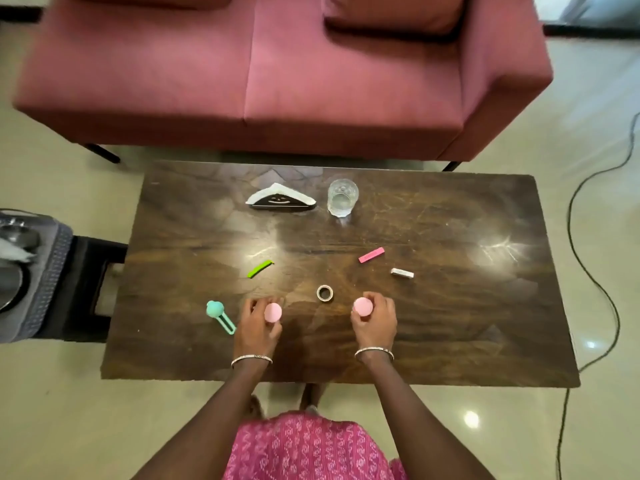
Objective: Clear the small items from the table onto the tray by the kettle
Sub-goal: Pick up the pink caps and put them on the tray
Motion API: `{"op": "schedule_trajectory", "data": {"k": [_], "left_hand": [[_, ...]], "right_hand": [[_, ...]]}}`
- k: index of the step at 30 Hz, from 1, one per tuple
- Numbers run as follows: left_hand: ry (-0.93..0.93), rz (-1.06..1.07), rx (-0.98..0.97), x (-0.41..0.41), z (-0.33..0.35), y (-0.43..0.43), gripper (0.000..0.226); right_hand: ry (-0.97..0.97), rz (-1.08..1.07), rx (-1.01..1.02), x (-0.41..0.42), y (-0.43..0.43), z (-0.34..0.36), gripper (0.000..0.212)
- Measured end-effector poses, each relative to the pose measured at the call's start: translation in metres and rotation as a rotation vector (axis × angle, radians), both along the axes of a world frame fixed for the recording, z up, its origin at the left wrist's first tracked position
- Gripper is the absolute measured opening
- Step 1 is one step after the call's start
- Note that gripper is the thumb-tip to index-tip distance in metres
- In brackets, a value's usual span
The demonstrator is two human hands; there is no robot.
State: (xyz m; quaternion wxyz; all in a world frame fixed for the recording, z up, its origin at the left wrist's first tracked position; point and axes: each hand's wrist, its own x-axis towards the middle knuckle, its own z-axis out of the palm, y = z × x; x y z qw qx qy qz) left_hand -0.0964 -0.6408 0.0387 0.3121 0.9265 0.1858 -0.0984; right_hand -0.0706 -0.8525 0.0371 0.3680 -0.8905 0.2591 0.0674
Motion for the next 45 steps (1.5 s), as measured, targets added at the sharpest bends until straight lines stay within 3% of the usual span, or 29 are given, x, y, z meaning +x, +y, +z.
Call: {"op": "schedule_trajectory", "data": {"k": [12, 18, 28, 37, 45], "left_hand": [[-0.156, 0.219, -0.125, -0.085, 0.049, 0.136, 0.041], [-0.150, 0.334, -0.166, -0.140, 0.059, 0.219, 0.043], [-0.209, 0.479, -0.111, -0.202, 0.073, 0.365, 0.042], [-0.234, 0.586, -0.074, -0.196, 0.073, 0.463, 0.044], [-0.225, 0.544, -0.079, -0.129, 0.057, 0.544, 0.043]], "right_hand": [[-0.068, 0.283, 0.066, -0.051, 0.159, 0.040, 0.035], [-0.087, 0.367, 0.040, -0.088, 0.261, 0.054, 0.033], [-0.136, 0.520, 0.042, -0.143, 0.419, 0.066, 0.029], [-0.099, 0.706, 0.058, -0.126, 0.520, 0.067, 0.032], [-0.087, 0.619, 0.103, -0.078, 0.607, 0.045, 0.033]]}}
